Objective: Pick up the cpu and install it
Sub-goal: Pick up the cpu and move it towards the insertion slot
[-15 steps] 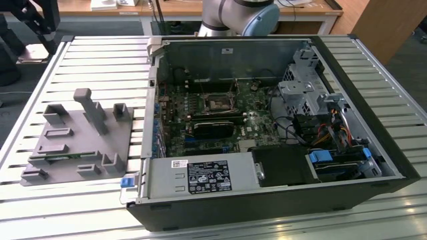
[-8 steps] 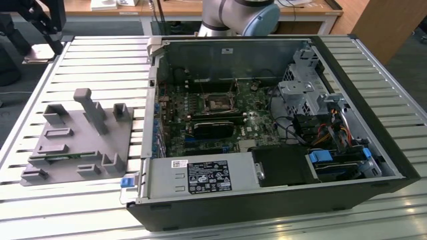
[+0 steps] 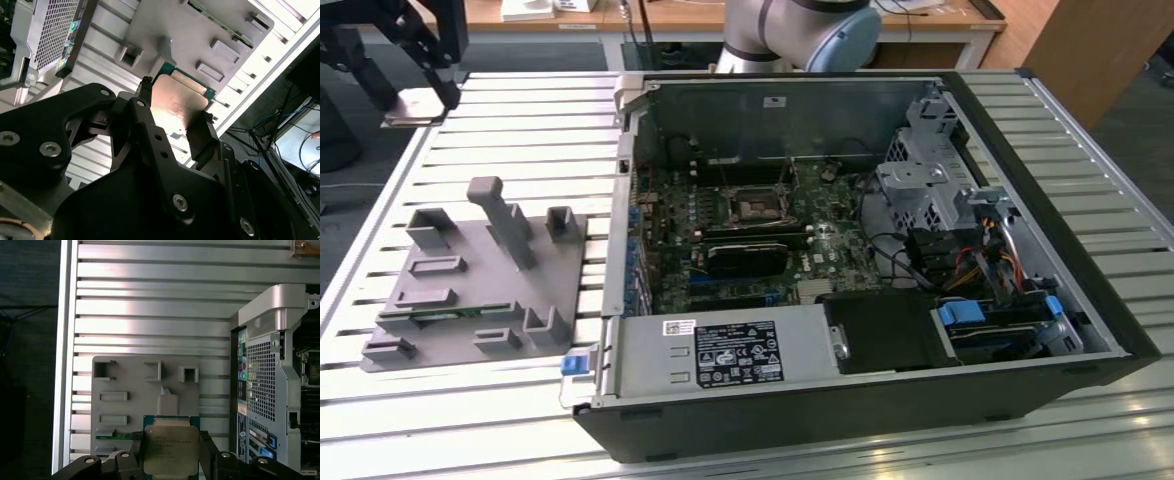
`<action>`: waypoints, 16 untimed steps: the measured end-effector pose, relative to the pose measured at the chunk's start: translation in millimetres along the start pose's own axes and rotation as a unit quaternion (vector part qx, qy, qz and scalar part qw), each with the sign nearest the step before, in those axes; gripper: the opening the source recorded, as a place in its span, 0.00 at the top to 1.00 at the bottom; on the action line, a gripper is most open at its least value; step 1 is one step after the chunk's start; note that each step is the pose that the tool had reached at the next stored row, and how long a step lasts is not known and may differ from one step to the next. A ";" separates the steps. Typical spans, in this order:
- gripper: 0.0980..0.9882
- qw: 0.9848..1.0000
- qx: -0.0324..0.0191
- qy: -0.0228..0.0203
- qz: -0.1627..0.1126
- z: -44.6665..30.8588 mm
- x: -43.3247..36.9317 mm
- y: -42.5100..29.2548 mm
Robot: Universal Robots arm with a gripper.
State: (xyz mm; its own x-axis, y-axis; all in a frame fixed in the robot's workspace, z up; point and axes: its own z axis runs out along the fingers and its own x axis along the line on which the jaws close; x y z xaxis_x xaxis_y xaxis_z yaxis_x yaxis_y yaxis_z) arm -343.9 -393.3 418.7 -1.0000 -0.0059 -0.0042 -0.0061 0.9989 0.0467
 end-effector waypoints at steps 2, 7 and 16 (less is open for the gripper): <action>0.52 1.000 0.000 0.000 0.000 0.1 -3.3 0.0; 0.52 1.000 0.000 0.000 0.001 0.3 -11.4 -0.1; 0.52 1.000 0.000 0.000 0.001 0.7 -22.5 -0.2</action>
State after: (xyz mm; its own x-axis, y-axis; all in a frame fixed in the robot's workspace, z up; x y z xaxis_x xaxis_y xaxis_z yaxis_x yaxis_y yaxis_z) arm -321.4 -393.3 418.1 -1.0000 -0.0041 -0.0044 -0.0043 0.9989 0.0467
